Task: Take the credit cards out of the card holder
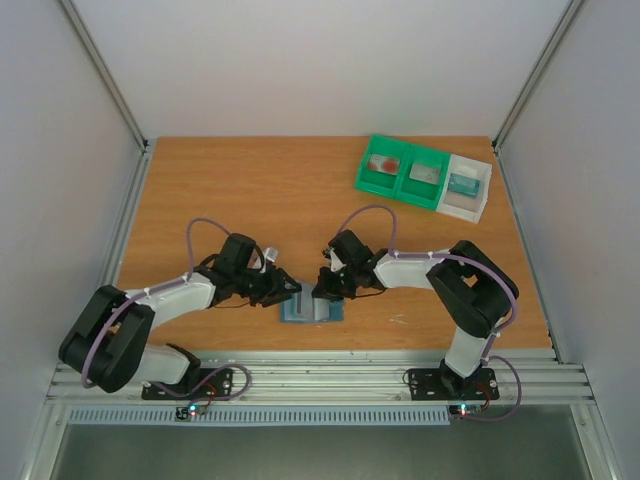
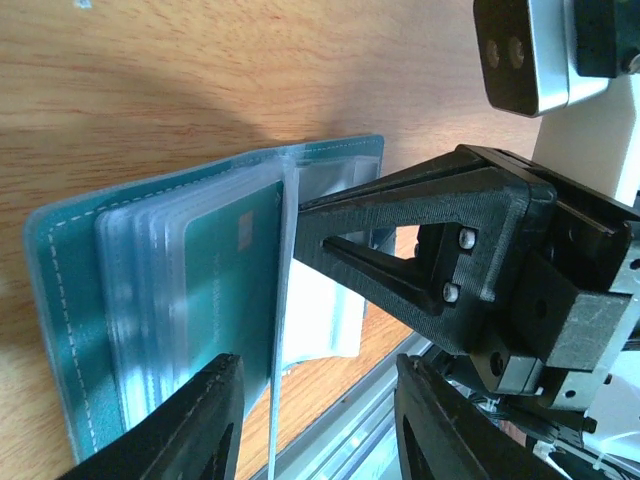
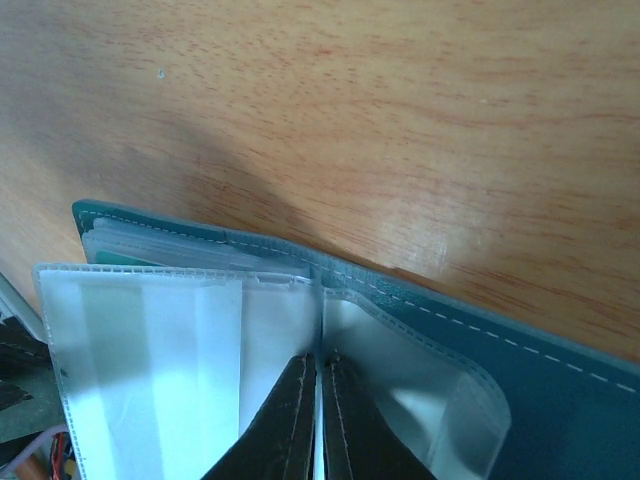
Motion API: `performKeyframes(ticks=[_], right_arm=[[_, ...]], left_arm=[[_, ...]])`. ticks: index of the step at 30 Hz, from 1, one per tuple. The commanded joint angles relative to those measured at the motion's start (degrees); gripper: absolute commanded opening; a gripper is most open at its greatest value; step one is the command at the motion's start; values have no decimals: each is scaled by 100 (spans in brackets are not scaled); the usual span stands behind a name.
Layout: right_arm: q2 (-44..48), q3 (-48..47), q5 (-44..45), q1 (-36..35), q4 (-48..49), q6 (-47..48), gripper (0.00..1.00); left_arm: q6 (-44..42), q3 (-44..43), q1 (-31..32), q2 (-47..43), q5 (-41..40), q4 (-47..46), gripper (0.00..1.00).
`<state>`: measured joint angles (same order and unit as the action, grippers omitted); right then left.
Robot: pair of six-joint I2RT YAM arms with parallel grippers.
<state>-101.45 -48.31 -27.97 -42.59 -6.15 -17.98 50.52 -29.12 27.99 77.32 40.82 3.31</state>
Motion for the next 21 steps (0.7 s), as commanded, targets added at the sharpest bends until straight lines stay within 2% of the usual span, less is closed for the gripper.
performKeyframes(ticks=[1, 15, 21], right_arm=[[-49, 181, 153, -50, -178, -81, 6], [29, 396, -29, -54, 219, -231, 6], [396, 530, 151, -52, 118, -202, 6]], left_arm=[[-69, -112, 14, 174, 141, -465, 42], [-87, -289, 14, 467, 393, -551, 29], [-69, -369, 13, 557, 572, -560, 30]])
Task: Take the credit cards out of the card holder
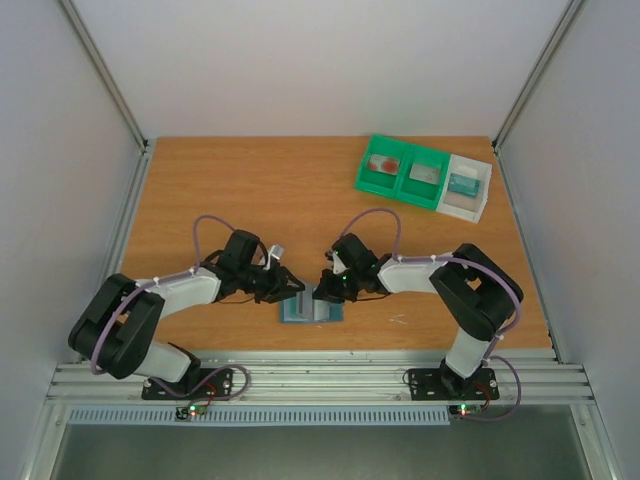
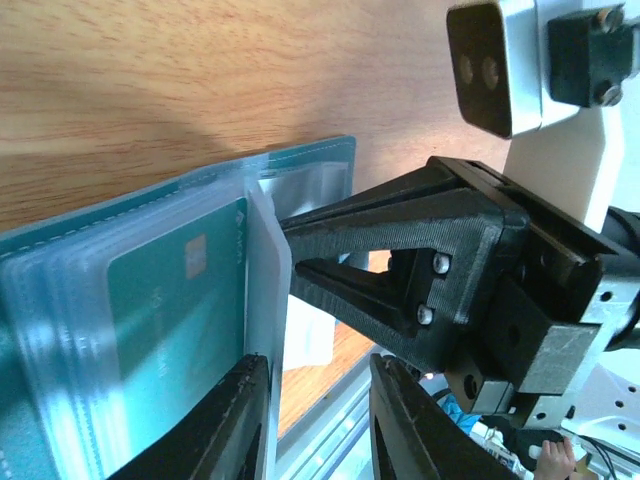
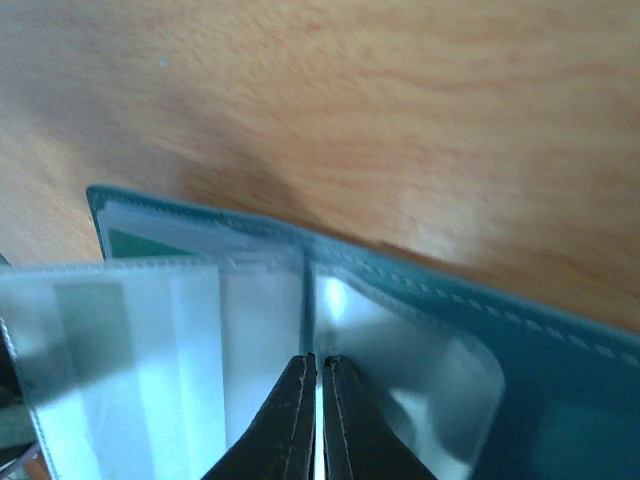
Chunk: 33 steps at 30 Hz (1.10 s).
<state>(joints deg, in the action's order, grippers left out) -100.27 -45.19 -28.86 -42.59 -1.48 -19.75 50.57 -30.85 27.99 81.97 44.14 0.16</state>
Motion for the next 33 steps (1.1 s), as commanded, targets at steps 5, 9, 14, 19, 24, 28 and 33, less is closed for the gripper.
performKeyframes(ticks=[5, 9, 14, 19, 24, 28, 33], right_arm=[[649, 218, 486, -57, -702, 173, 8], [787, 291, 440, -57, -755, 230, 9], [881, 325, 577, -57, -959, 335, 9], [836, 383, 697, -56, -978, 356, 8], [908, 475, 1030, -65, -1060, 496, 8], [914, 512, 1066, -63, -1040, 504, 8], [945, 715, 1270, -62, -799, 455, 8]], left_arm=[[-86, -205, 14, 167, 267, -263, 30], [-101, -244, 14, 453, 427, -347, 30], [70, -206, 14, 584, 551, -631, 30], [85, -265, 20, 560, 551, -601, 30], [101, -271, 22, 532, 558, -578, 30], [182, -231, 46, 475, 562, -679, 30], [359, -228, 285, 412, 376, -810, 31]])
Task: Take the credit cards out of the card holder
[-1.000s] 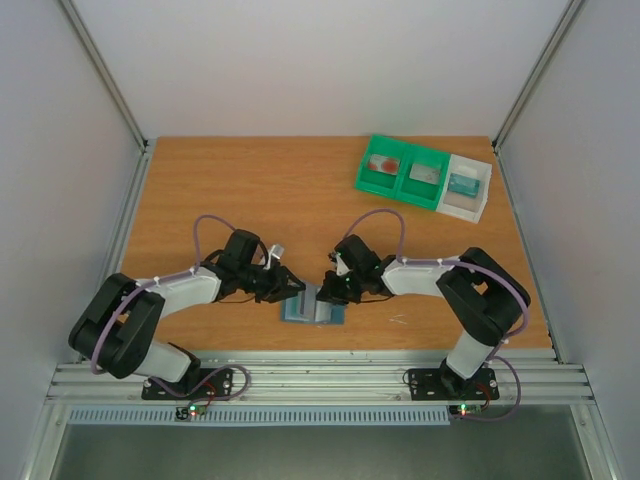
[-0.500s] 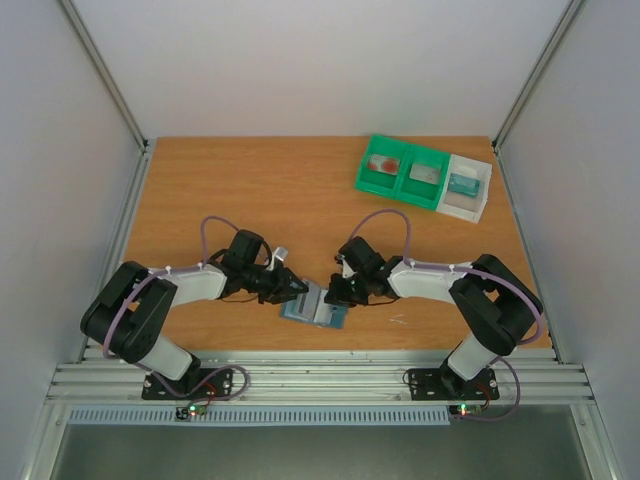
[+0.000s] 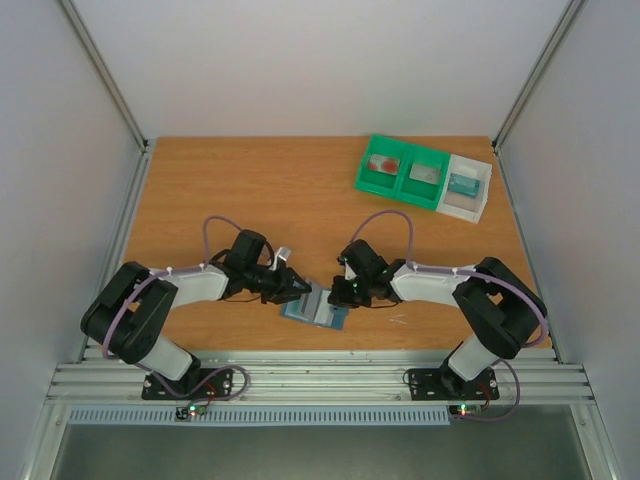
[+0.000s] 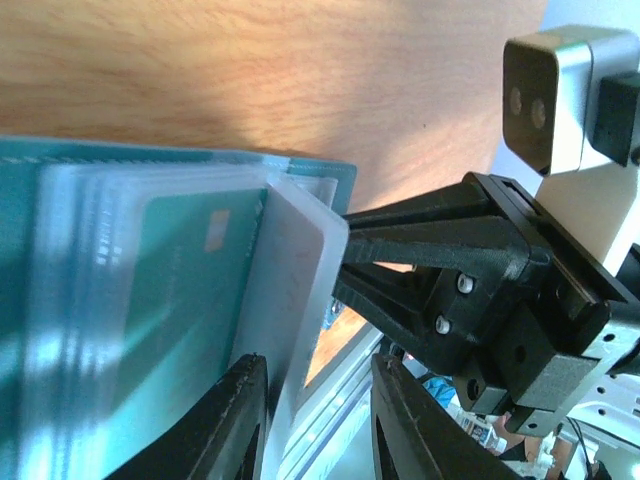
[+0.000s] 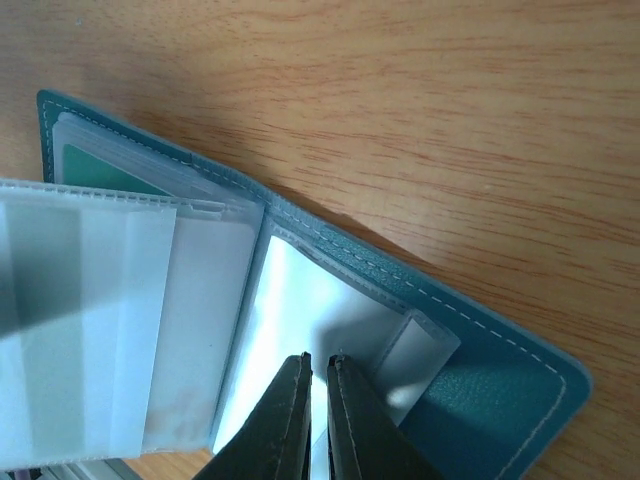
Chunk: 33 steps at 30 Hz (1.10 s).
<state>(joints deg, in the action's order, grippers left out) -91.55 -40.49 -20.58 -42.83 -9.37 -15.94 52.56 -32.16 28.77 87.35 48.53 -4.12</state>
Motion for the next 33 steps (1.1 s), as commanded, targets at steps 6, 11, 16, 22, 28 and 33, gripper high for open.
performKeyframes(ticks=[6, 11, 16, 22, 28, 33], right_arm=[[294, 327, 643, -41, -9, 52, 8], [553, 357, 783, -40, -81, 28, 8], [644, 354, 845, -39, -75, 14, 8], [577, 412, 823, -39, 2, -73, 8], [825, 390, 963, -42, -165, -91, 8], [1097, 410, 1201, -41, -310, -155, 9]], left_arm=[[367, -87, 518, -112, -231, -583, 31], [428, -142, 673, -72, -287, -676, 30], [572, -192, 847, 34, -293, -960, 31], [657, -311, 1009, 163, -354, -1034, 31], [669, -311, 1033, 247, -398, -1054, 31], [666, -350, 1102, 379, -447, -1100, 30]])
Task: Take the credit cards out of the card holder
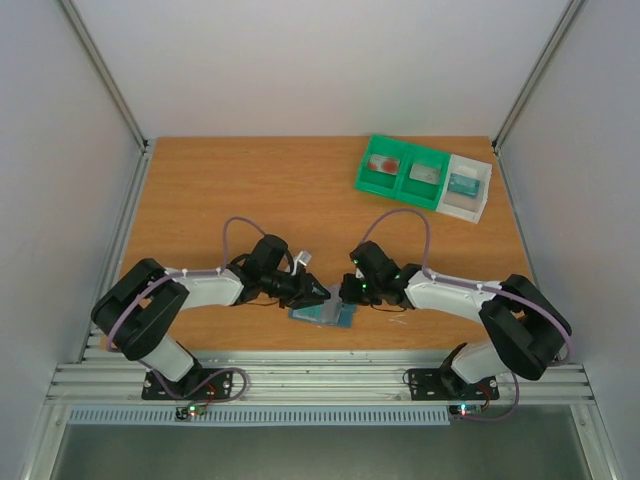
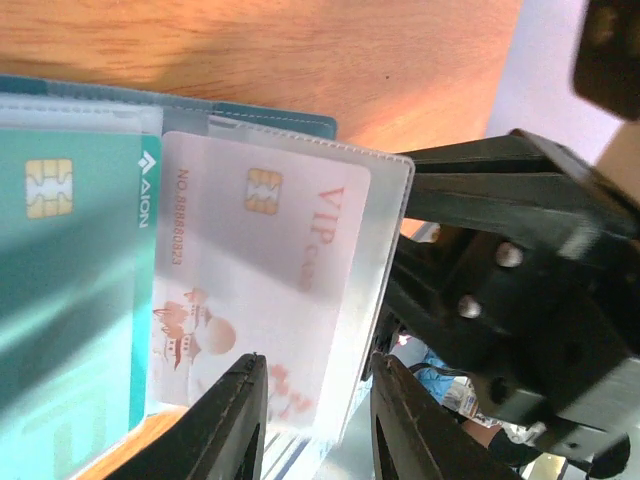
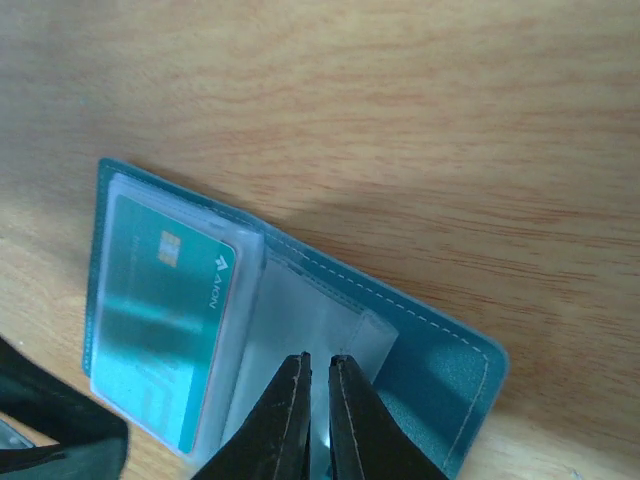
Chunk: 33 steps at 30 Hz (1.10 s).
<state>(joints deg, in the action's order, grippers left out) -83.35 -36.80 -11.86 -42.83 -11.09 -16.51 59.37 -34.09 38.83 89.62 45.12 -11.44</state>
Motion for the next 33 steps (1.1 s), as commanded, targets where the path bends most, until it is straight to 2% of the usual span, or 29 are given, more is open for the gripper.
performKeyframes(ticks=[1, 9, 15, 22, 29, 33], right_arm=[[324, 57, 366, -35, -139, -124, 9], [738, -16, 663, -34, -530, -307, 10], [1073, -281, 441, -41, -752, -259, 13], [956, -356, -90, -41, -573, -366, 14], [416, -470, -468, -39, -556, -340, 14], [226, -482, -436, -44, -636, -286, 13]], left_arm=[[-14, -177, 131, 167, -120, -372, 30], [-33, -271, 261, 244, -207, -352, 30], [-102, -26, 260, 177, -592, -338, 30], [-262, 56, 258, 156, -909, -93, 30], [-382, 149, 265, 101, -1031, -59, 30], [-425, 136, 264, 25, -1102, 76, 30]])
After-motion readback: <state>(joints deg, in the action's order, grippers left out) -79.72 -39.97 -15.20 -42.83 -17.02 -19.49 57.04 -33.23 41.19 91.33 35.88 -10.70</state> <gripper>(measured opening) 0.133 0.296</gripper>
